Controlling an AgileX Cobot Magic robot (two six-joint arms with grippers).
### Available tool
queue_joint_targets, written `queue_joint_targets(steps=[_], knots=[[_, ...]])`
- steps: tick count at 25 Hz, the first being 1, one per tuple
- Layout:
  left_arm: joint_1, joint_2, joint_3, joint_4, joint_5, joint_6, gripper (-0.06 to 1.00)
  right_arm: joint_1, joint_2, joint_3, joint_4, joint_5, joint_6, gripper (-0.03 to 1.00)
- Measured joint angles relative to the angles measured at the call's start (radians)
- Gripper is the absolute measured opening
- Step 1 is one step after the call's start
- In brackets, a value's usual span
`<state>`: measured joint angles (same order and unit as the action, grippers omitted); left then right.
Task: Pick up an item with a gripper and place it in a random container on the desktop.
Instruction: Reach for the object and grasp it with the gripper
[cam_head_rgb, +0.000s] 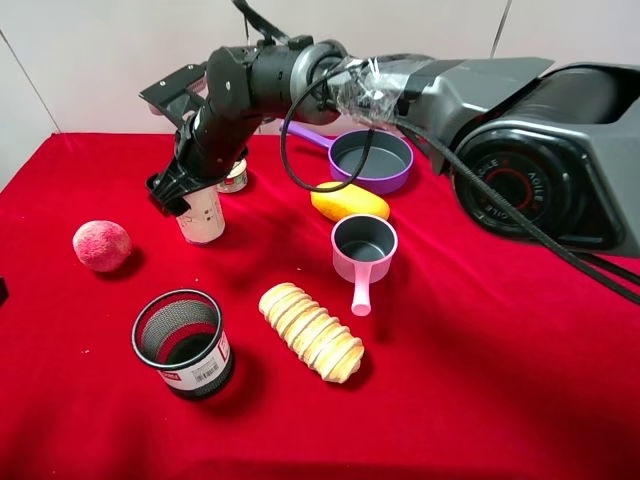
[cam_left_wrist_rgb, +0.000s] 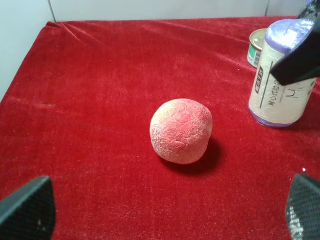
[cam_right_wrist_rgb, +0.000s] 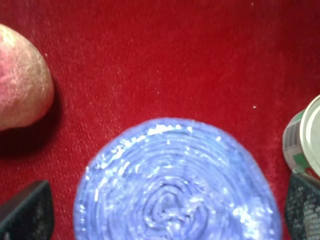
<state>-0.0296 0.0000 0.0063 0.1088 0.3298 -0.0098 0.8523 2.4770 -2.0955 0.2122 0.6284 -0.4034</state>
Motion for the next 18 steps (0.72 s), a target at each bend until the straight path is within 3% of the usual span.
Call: queue_joint_targets(steps=[18], knots=[[0.0, 0.0, 0.0, 0.0, 0.0, 0.0, 0.91, -0.001, 0.047, -0.002, 0.05, -0.044, -0.007, 0.69]])
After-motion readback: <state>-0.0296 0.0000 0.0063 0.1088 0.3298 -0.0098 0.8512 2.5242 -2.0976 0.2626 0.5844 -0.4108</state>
